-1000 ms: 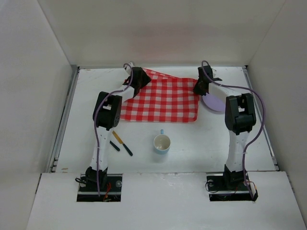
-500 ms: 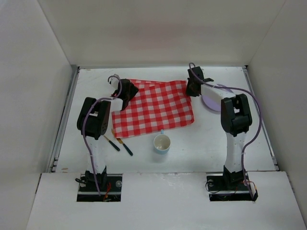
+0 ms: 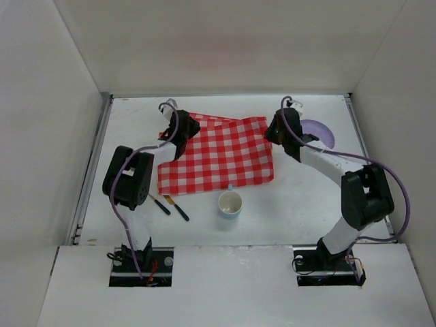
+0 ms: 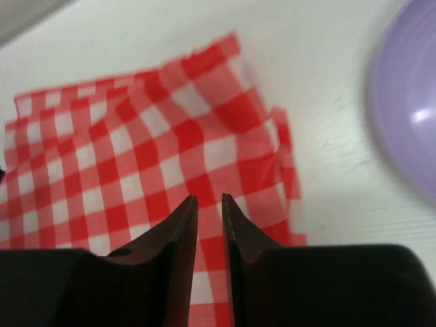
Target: Set the dinner table for one person
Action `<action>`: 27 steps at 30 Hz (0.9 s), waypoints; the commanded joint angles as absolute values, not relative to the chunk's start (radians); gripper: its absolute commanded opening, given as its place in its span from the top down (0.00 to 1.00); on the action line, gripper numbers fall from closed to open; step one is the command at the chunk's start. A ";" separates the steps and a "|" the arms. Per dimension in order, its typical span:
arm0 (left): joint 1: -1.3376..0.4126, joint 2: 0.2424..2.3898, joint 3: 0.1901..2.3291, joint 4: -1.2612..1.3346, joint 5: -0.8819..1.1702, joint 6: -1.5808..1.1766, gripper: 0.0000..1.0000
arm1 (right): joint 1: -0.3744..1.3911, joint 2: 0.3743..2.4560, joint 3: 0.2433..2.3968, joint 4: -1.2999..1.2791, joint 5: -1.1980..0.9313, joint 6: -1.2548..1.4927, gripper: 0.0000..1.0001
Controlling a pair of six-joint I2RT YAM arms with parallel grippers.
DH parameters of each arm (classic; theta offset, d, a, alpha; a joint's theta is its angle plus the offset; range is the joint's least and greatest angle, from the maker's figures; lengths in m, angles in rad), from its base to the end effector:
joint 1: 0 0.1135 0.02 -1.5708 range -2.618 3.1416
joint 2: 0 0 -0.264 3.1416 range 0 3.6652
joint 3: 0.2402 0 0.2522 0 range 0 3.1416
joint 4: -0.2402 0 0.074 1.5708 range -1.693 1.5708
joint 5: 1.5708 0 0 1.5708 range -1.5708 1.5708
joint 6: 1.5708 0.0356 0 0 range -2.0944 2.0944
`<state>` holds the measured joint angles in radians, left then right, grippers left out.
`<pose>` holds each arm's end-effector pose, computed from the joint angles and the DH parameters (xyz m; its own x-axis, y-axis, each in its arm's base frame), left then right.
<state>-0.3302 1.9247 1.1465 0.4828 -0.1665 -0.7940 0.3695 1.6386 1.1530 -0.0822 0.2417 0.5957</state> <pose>0.4110 -0.1346 0.2001 -0.3141 -0.6358 -0.7050 -0.0774 0.7573 -0.6485 0.3519 0.1271 0.2572 -0.5063 0.3881 -0.7701 0.1469 0.9187 0.3665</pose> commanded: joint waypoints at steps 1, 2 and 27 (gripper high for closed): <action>-0.352 1.807 1.039 0.583 -0.193 -0.779 0.84 | 0.390 1.712 1.042 0.060 0.158 0.736 0.79; -0.363 1.784 0.998 0.600 -0.193 -0.782 0.86 | 0.390 1.724 1.008 0.095 0.137 0.779 0.82; -0.401 1.290 0.371 0.373 -0.336 -0.739 0.73 | 0.418 1.517 0.824 0.170 0.340 0.884 0.54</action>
<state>-0.4156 1.2480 0.3683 0.3874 -0.3180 -0.7403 0.3695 1.5955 0.8440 0.1287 0.2726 0.9295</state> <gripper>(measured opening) 0.270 0.433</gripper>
